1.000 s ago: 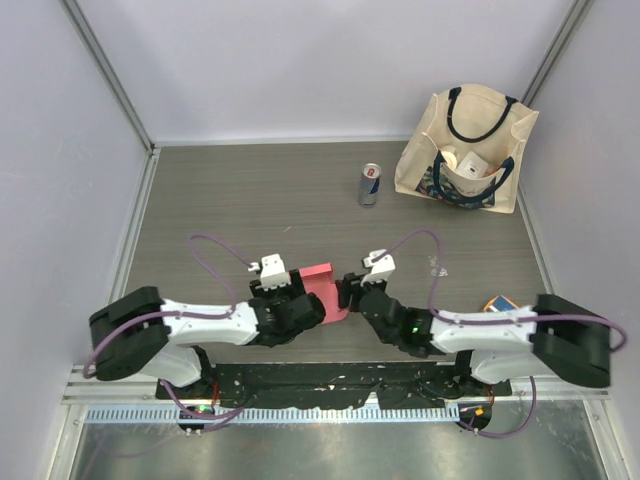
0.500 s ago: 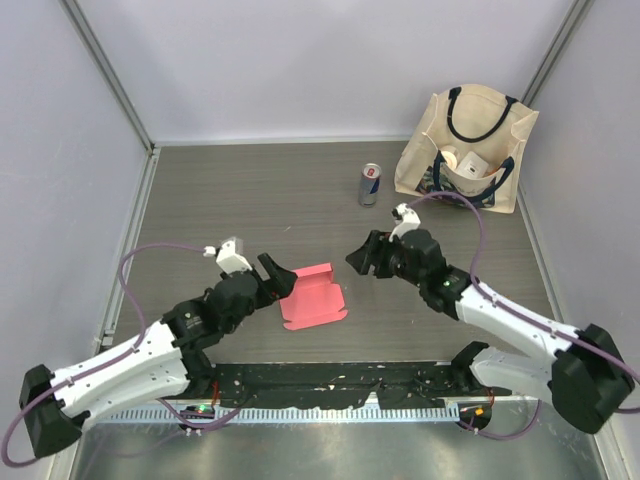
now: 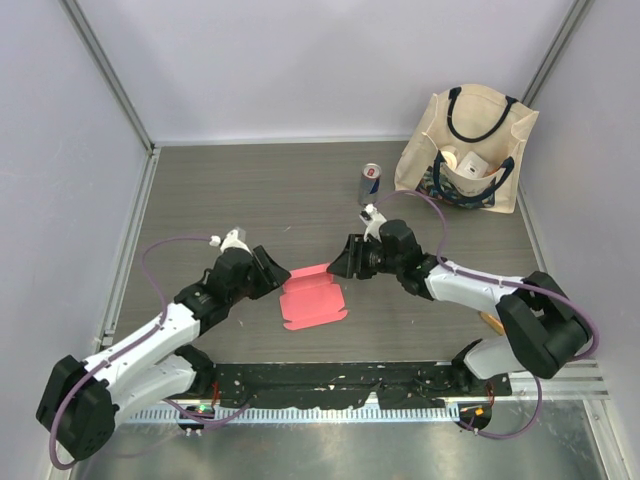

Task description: Fold the paper box

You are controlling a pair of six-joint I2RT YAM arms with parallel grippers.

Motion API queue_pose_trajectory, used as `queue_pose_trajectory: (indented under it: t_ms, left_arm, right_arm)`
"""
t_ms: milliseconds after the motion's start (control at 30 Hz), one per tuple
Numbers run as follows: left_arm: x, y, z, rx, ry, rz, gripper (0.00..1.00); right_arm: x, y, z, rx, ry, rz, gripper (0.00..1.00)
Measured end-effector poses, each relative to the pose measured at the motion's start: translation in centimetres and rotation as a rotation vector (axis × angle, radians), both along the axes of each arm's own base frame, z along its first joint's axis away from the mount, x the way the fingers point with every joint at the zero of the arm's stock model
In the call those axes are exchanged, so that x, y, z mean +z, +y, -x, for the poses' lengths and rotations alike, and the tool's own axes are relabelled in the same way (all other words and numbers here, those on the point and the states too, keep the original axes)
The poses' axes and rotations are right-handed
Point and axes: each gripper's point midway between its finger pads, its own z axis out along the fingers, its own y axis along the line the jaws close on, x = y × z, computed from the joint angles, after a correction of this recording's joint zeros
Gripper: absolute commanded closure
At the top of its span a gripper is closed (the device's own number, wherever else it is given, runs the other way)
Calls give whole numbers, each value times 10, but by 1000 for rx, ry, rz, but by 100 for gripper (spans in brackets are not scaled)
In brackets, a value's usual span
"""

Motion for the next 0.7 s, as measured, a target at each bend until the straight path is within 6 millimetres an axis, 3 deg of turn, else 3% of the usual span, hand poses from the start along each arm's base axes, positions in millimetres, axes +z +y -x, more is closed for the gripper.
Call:
queue_pose_trajectory:
  t_ms: [200,533,700]
  left_arm:
    - [-7,-3,-2,-12,8,8,54]
    - [-15,-4,-8,-18,6,-11,71]
    - [-17,-4,-11,-11,-11,2,76]
  right_arm:
    - [0,4,-5,3,-15,-12,53]
    - [-9,10,-14,8,-21,0,77]
    - [-13,9,-18,-7,-29,-12,83]
